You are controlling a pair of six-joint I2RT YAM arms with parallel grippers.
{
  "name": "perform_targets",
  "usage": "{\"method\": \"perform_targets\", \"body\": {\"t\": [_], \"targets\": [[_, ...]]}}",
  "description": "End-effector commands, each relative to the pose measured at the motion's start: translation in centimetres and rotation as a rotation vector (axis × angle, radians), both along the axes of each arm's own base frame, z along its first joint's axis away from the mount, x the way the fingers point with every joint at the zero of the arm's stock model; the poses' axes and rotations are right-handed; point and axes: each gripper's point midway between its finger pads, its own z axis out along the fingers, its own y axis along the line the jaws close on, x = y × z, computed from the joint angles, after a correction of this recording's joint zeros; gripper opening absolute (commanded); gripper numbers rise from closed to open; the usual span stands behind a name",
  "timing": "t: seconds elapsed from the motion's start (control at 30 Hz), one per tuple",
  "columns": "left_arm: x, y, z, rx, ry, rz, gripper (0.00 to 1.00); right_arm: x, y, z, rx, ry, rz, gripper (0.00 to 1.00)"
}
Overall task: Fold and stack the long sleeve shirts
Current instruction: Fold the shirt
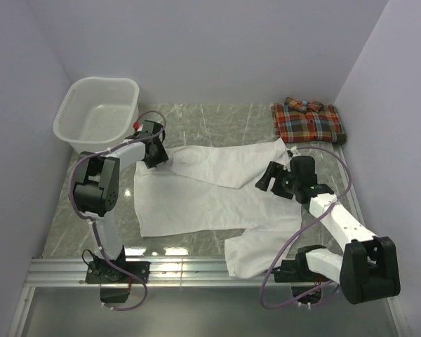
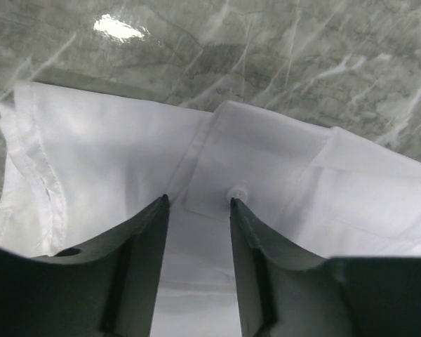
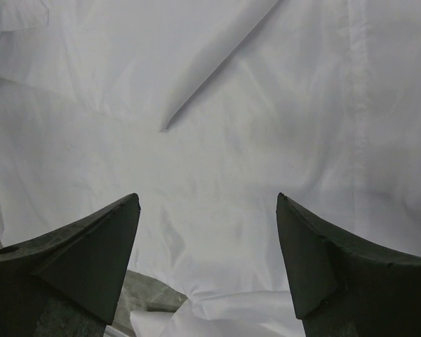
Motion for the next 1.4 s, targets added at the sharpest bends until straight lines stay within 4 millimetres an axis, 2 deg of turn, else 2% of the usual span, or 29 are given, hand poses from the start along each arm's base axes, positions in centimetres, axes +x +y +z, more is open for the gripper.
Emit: {"method": "perform_targets", "body": {"t": [0.0,0.07,0.23,0.33,0.43,0.53,0.57,0.63,0.67,0.7,0.73,0.77,0.83,0.87,0.9,0.93,1.0,1.03,1.07,1.13,1.17,1.23,1.27,1.3,1.33,1.37], "targets": [[-1.8,0.4,-2.9,0.044,0.095,-0.003,0.45,0.4,0.4,0.9,0.004,-0.055,0.024,0.85],[-1.8,0.4,-2.8,0.048,0.094,-0.003,0.35,0.3,0.4,0.9,0.002,-0.055,0.027,0.85],[-1.4,0.7,-2.4,0.071,0.094,-0.001,0.2,0.2,0.5,0.7,0.007,-0.052,0.031,0.85],[-1.4,0.6,-2.4,0.076,0.098,-0.009,0.14,0.2,0.6,0.7,0.012,-0.054,0.036,0.85],[-1.4,0.6,-2.3,0.083,0.099,-0.011,0.14,0.1,1.2,1.0,0.006,-0.067,0.07,0.84],[-1.5,0.5,-1.2,0.068,0.084,-0.007,0.26,0.5,2.4,2.0,-0.045,-0.115,0.128,0.84],[-1.5,0.5,-0.2,0.064,0.065,-0.006,0.28,1.0,3.1,3.0,-0.054,-0.146,0.155,0.84],[-1.5,0.6,0.8,0.061,0.045,-0.006,0.35,1.1,5.2,4.2,-0.069,-0.188,0.217,0.84],[-1.4,0.5,2.2,0.055,0.015,-0.005,0.38,2.0,5.8,5.4,-0.099,-0.229,0.236,0.84],[-1.5,0.6,2.7,0.053,0.009,-0.003,0.41,1.7,7.5,5.9,-0.113,-0.252,0.29,0.84],[-1.5,0.7,3.3,0.053,0.001,-0.007,0.49,2.0,8.3,6.5,-0.13,-0.27,0.311,0.84],[-1.4,0.8,4.6,0.049,-0.026,-0.005,0.55,3.1,9.3,7.4,-0.165,-0.304,0.335,0.84],[-1.7,1.1,5.6,0.036,-0.037,0.0,0.61,3.1,12.0,7.9,-0.191,-0.329,0.407,0.84],[-1.8,1.5,7.1,0.028,-0.07,0.005,0.69,4.1,13.3,8.3,-0.226,-0.349,0.433,0.83],[-2.2,1.7,7.3,0.02,-0.073,0.008,0.71,4.4,14.4,8.6,-0.241,-0.362,0.455,0.83],[-2.3,2.0,8.5,0.006,-0.103,0.013,0.75,4.4,16.9,8.7,-0.266,-0.386,0.519,0.81],[-2.7,3.0,9.0,-0.017,-0.109,0.035,0.76,4.9,19.1,8.8,-0.298,-0.416,0.56,0.79],[-3.4,3.3,8.6,-0.038,-0.093,0.037,0.77,4.2,21.0,8.7,-0.305,-0.43,0.605,0.77],[-3.8,3.4,9.3,-0.056,-0.113,0.036,0.77,5.0,22.5,8.4,-0.331,-0.442,0.628,0.76],[-4.8,3.9,8.7,-0.066,-0.103,0.035,0.78,5.4,24.4,8.1,-0.355,-0.467,0.648,0.7],[-5.2,4.0,9.2,-0.071,-0.118,0.03,0.78,5.5,26.3,7.5,-0.362,-0.472,0.677,0.69],[-6.1,4.3,8.4,-0.073,-0.105,0.027,0.78,6.0,27.8,7.1,-0.356,-0.484,0.691,0.65],[-6.3,4.3,8.7,-0.083,-0.119,0.024,0.78,6.3,29.0,6.2,-0.358,-0.475,0.706,0.64],[-6.8,4.8,8.1,-0.079,-0.106,0.035,0.78,6.6,29.6,5.8,-0.36,-0.472,0.71,0.64],[-7.0,5.0,8.0,-0.074,-0.108,0.039,0.78,6.9,30.0,4.1,-0.383,-0.449,0.716,0.63],[-6.8,5.2,8.2,-0.073,-0.131,0.043,0.78,7.2,30.8,4.3,-0.381,-0.462,0.719,0.62]]}}
